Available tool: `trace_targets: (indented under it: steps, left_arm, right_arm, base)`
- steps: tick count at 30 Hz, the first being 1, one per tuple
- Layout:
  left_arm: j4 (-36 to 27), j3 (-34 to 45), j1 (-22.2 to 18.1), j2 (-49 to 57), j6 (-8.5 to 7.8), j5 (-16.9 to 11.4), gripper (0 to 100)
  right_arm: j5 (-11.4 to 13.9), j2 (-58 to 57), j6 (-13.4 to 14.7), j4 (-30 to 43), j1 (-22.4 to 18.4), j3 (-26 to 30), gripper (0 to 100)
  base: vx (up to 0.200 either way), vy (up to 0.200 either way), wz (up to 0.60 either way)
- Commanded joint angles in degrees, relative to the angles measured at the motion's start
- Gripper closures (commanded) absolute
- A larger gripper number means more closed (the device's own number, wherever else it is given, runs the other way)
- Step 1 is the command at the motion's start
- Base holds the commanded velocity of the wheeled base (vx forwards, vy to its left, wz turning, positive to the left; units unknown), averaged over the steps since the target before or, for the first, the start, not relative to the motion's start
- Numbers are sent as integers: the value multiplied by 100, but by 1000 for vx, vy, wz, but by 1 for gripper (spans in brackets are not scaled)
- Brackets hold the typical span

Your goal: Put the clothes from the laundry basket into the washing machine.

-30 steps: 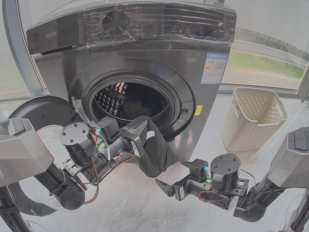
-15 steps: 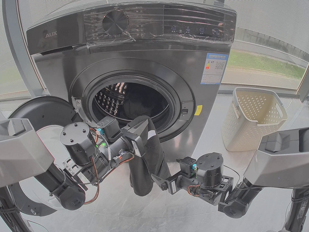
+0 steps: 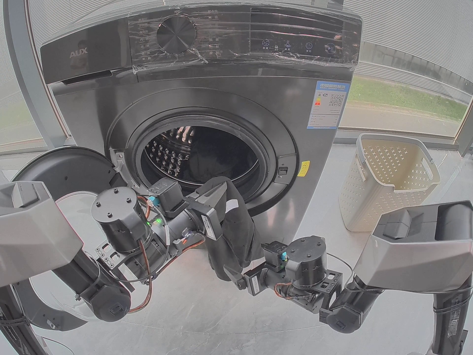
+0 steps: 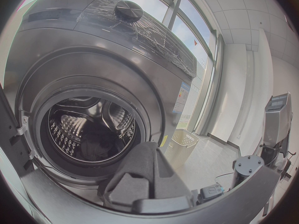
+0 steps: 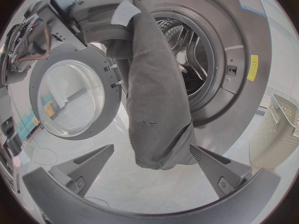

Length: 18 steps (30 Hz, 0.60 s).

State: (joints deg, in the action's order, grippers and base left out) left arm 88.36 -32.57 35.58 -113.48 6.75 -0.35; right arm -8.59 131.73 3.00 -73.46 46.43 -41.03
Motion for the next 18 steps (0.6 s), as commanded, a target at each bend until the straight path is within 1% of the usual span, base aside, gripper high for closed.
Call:
trace_targets:
  steps: [1,2,6,15,18]
  left_arm:
    - [6,14,1,19,1,0,100]
    - [6,41,10,28,1,0,100]
    - [6,49,19,37,1,0,100]
    - [41,76,10,-7,-7,0,100]
    - [41,76,10,-7,-7,0,100]
  right_arm:
    - [-63,265,-1,25,-196,-291,0]
    - [-63,274,-10,34,-337,-353,0]
    - [-63,195,-19,25,-565,-326,0]
    - [-63,-578,-27,51,-820,157,0]
    - [-63,-684,-36,51,-847,219,0]
  base:
    - [0,0,0]
    - [0,0,0]
    - [0,0,0]
    - [0,0,0]
    - [0,0,0]
